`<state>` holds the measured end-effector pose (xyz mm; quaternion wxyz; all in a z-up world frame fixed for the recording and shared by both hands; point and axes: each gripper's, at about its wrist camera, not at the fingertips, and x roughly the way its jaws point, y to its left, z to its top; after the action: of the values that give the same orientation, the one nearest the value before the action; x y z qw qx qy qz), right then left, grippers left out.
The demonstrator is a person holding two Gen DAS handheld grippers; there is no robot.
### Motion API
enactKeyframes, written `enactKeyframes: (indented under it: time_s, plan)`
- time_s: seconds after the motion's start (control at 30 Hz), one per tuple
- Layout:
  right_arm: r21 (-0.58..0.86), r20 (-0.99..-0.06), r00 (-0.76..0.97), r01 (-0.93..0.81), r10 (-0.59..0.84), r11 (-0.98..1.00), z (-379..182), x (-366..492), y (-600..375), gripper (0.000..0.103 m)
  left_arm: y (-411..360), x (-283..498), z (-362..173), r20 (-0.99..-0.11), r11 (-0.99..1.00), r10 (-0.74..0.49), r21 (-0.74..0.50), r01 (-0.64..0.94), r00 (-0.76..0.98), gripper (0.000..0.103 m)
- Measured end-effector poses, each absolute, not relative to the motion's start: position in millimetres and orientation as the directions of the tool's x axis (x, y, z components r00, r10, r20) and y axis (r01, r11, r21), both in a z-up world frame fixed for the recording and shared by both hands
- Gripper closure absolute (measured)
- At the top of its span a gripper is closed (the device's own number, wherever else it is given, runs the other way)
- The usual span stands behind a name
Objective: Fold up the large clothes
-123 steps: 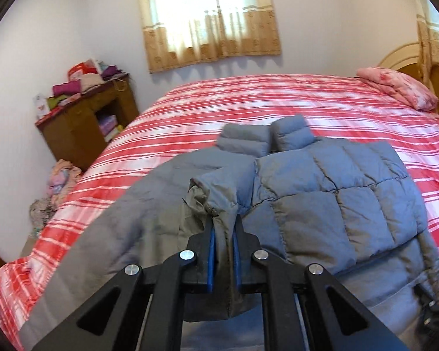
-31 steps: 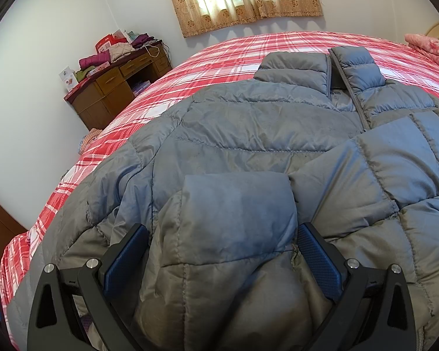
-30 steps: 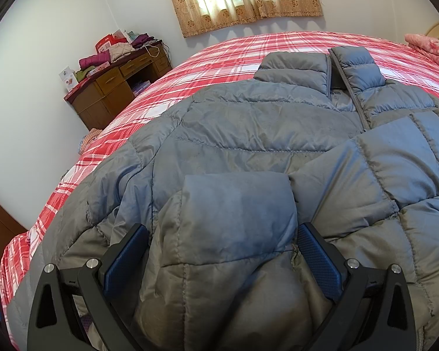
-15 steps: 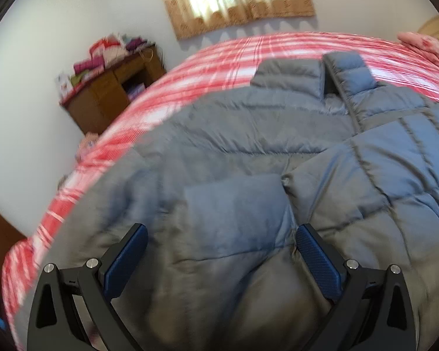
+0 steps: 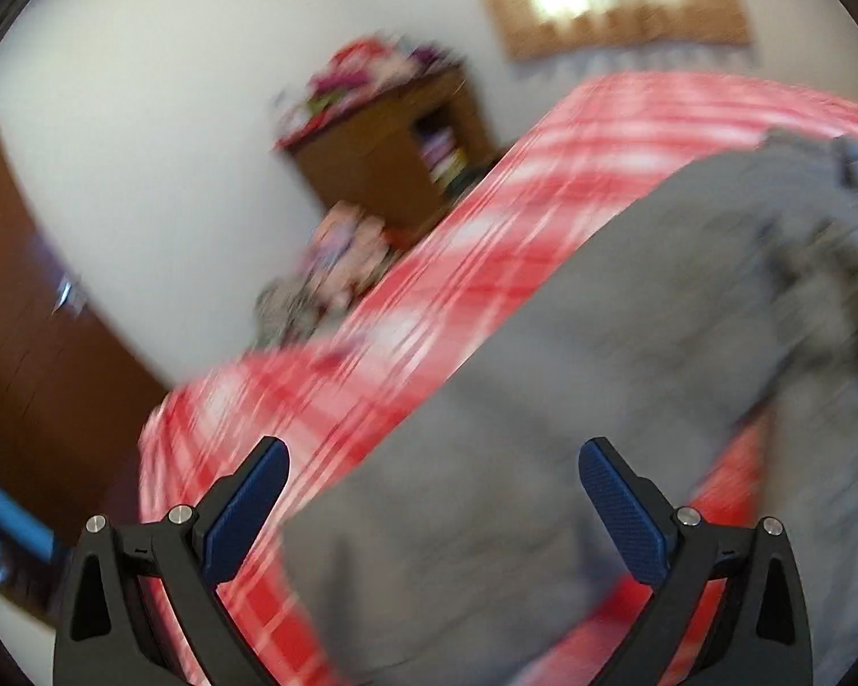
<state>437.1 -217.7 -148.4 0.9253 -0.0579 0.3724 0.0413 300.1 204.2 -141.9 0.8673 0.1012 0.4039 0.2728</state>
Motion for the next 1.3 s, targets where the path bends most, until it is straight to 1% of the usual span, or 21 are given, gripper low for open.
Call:
enactKeyframes:
  time_s: [0.1,0.13,0.17,0.2,0.23,0.3,0.37,0.47,0.57,0.7,0.8,0.87,0.9,0.97,1.1,1.3]
  plan:
    - [-0.068,-0.686,0.725,-0.143,0.058,0.987,-145.0,426.6,-211.1,0.010,232.3,286.9,-164.4,-0.709,0.828,0.546,0.378,-0.414,0.445,0.001]
    - [-0.071,-0.687,0.724,-0.155,0.064,0.985,-145.6,424.0,-207.7,0.010,238.5,282.7,-171.0,-0.737,0.845,0.513,0.345,-0.409,0.439,0.001]
    - [-0.079,-0.688,0.723,-0.163,0.065,0.983,-146.8,422.4,-204.5,0.010,240.2,279.2,-174.3,-0.752,0.859,0.487,0.321,-0.400,0.444,0.013]
    - [-0.086,-0.688,0.723,-0.168,0.064,0.982,-147.6,422.0,-203.1,0.010,240.1,277.9,-176.0,-0.763,0.872,0.462,0.299,-0.387,0.452,0.049]
    - [-0.096,-0.688,0.723,-0.177,0.064,0.980,-149.4,419.6,-201.0,0.010,239.3,279.6,-176.2,-0.768,0.879,0.451,0.294,-0.377,0.455,0.064]
    - [-0.097,-0.686,0.725,-0.181,0.066,0.979,-150.8,416.4,-202.7,0.010,239.8,285.2,-171.0,-0.754,0.875,0.461,0.297,-0.383,0.468,0.084]
    - [-0.084,-0.680,0.729,-0.178,0.074,0.980,-150.4,411.1,-206.8,0.010,246.2,292.3,-154.7,-0.698,0.832,0.538,0.347,-0.433,0.472,0.086]
    - [-0.063,-0.670,0.738,-0.169,0.084,0.983,-148.7,407.0,-215.0,0.010,263.3,311.1,-114.9,-0.572,0.745,0.658,0.402,-0.532,0.490,0.087]
    - [-0.042,-0.665,0.742,-0.157,0.090,0.987,-147.3,406.5,-222.0,0.010,266.3,331.2,-88.3,-0.543,0.732,0.673,0.389,-0.559,0.503,0.088]
    - [-0.031,-0.654,0.750,-0.154,0.096,0.988,-145.0,406.8,-228.8,0.010,240.8,344.4,-59.7,-0.492,0.752,0.658,0.386,-0.535,0.570,0.089]
    - [-0.040,-0.650,0.756,-0.144,0.083,0.989,-145.1,408.6,-232.2,0.010,195.8,347.1,-35.3,-0.440,0.790,0.612,0.379,-0.482,0.657,0.089]
    - [-0.034,-0.654,0.753,-0.135,0.080,0.990,-146.7,410.9,-235.0,0.010,171.6,350.8,-26.2,-0.428,0.817,0.572,0.371,-0.441,0.699,0.089]
    - [-0.027,-0.658,0.749,-0.131,0.081,0.991,-148.1,412.4,-236.4,0.010,150.4,353.9,-22.8,-0.430,0.843,0.530,0.360,-0.400,0.731,0.089]
    - [-0.024,-0.663,0.744,-0.129,0.080,0.991,-150.8,412.5,-236.9,0.010,119.0,362.0,-21.3,-0.436,0.877,0.465,0.345,-0.334,0.771,0.089]
    - [-0.030,-0.669,0.740,-0.119,0.069,0.992,-158.3,411.9,-240.1,0.010,54.4,371.8,-23.5,-0.426,0.910,0.364,0.352,-0.219,0.828,0.090]
    - [0.013,-0.691,0.719,-0.086,0.071,0.996,-168.6,414.2,-250.1,0.010,-39.2,384.8,-36.4,-0.422,0.930,0.215,0.363,-0.053,0.881,0.089]
